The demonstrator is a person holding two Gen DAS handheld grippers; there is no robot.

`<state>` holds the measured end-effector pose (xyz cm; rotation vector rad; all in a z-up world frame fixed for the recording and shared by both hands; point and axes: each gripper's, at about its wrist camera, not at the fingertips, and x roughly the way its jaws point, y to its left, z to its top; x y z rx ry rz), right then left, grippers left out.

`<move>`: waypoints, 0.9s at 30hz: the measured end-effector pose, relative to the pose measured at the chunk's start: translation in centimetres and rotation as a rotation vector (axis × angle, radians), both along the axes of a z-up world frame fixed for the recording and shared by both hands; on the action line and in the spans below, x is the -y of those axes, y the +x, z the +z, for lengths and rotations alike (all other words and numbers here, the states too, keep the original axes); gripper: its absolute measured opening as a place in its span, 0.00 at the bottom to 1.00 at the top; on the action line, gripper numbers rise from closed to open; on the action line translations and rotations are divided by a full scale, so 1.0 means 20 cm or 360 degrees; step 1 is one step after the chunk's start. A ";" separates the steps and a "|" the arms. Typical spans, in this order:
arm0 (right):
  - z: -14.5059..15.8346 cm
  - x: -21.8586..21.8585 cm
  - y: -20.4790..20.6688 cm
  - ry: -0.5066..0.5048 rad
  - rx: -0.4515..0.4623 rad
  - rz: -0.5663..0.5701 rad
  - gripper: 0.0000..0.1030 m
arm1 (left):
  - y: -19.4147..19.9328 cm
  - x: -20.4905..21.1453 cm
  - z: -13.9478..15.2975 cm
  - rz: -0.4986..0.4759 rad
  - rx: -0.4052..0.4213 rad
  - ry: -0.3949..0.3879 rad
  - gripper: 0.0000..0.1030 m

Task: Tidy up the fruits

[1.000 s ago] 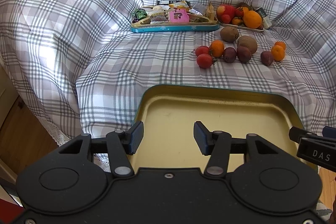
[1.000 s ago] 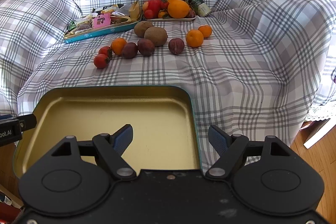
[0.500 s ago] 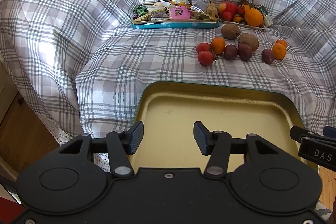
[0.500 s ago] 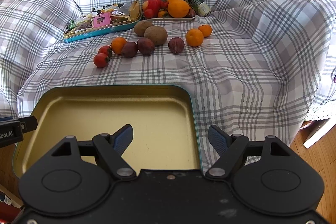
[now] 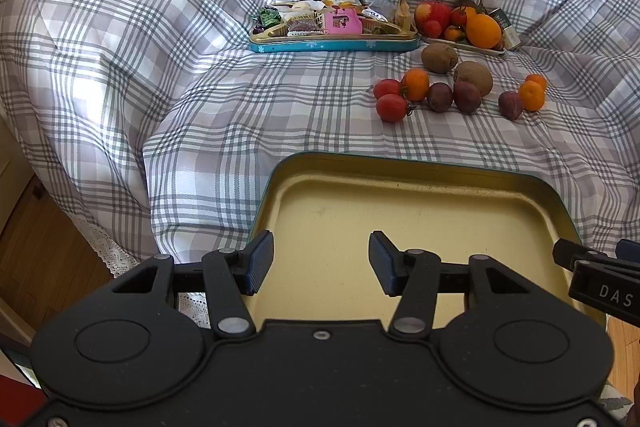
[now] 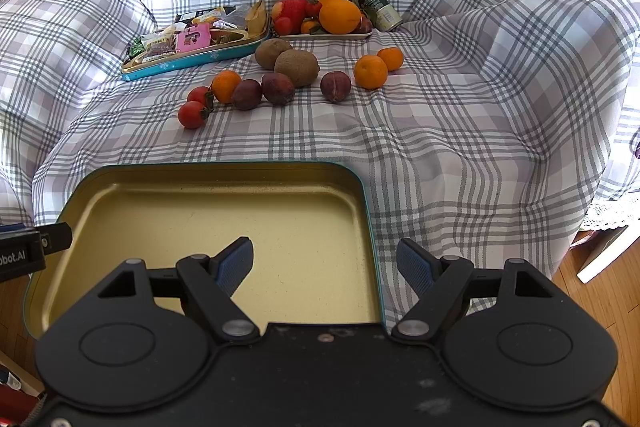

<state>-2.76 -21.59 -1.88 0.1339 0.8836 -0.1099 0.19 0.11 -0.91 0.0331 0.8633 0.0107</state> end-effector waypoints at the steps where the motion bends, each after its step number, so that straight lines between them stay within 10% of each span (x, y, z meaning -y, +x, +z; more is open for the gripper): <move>1: 0.00 0.00 0.00 0.0000 -0.0001 0.0000 0.80 | 0.00 0.00 0.00 0.0000 0.0000 0.0000 0.57; 27: 0.00 0.00 0.00 0.0000 -0.0012 -0.0005 0.80 | 0.00 0.00 -0.01 -0.0003 -0.0010 0.0004 0.57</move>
